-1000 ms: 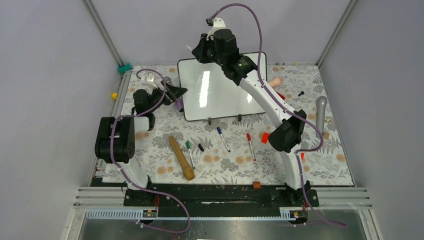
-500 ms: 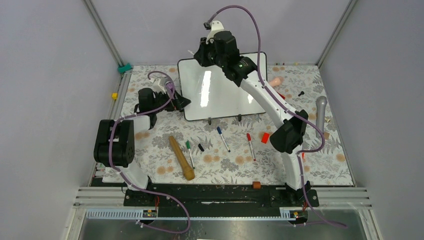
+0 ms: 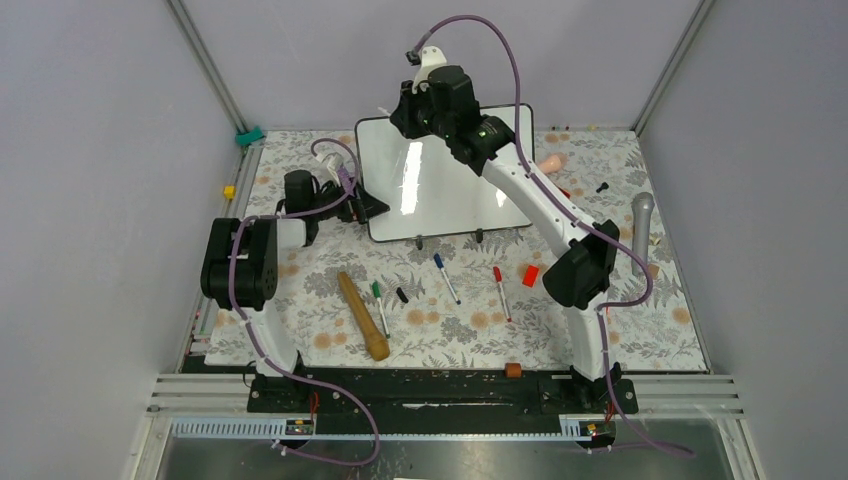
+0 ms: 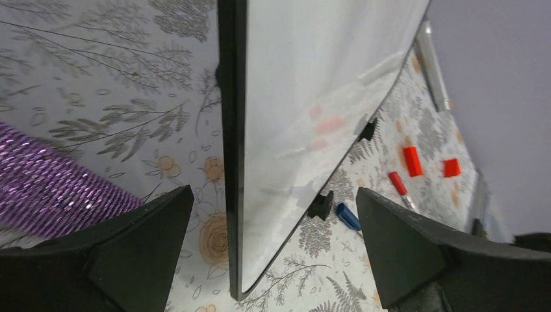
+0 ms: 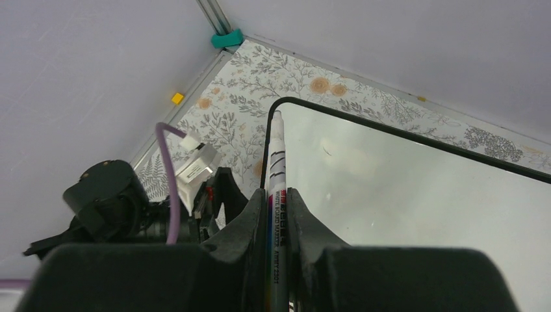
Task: Write a sentence on the whiteboard
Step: Move the whiteboard to the center of the board.
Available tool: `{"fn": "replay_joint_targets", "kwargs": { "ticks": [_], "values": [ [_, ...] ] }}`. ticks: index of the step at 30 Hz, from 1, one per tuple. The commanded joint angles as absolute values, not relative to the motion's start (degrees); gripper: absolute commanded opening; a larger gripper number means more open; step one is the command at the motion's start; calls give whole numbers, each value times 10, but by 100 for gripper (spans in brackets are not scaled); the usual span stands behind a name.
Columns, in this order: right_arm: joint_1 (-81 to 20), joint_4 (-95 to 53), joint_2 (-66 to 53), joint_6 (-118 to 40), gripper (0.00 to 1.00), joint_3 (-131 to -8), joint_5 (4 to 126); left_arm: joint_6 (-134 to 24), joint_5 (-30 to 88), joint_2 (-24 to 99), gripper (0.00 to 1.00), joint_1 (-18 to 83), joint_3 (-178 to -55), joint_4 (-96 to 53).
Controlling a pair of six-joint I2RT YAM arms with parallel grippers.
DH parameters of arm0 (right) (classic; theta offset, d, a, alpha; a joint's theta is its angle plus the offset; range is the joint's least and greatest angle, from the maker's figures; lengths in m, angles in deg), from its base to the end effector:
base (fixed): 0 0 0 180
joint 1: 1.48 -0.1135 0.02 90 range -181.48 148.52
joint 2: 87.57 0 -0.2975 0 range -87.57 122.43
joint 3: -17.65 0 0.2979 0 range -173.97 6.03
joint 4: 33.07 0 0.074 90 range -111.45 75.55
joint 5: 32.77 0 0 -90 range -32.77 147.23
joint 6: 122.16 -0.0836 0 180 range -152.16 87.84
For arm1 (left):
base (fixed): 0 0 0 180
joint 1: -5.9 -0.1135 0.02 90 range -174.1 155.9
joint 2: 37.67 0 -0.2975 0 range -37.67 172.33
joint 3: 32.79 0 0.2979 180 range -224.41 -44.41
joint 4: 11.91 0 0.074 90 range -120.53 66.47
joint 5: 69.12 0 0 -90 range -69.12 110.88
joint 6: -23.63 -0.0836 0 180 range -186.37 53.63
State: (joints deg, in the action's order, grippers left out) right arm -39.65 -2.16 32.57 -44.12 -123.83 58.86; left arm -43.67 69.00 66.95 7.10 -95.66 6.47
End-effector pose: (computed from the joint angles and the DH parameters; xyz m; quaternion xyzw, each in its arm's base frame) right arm 0.4720 0.3740 0.4530 -0.1821 0.7416 0.2833 0.5802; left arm 0.4351 -0.0714 0.1515 0.0777 0.7914 -0.4372 0.4201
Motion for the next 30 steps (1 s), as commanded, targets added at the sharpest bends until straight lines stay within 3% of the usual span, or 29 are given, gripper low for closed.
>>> {"fn": "replay_joint_targets", "kwargs": {
  "ticks": [1,4,18,27,30],
  "values": [
    [-391,-29,280,-429,0,-1232,597,-371,809,710,99,60,-977,157],
    [-390,-42,270,-430,0,-1211,597,-351,797,694,99,47,-944,220],
    [-386,-78,265,-496,0,-1152,581,-322,805,713,99,47,-946,254],
    [-393,-13,318,-545,0,-1234,538,-72,886,819,99,42,-964,599],
    [-395,-3,339,-547,0,-1258,543,-39,895,844,93,40,-987,609]
  ]
}}
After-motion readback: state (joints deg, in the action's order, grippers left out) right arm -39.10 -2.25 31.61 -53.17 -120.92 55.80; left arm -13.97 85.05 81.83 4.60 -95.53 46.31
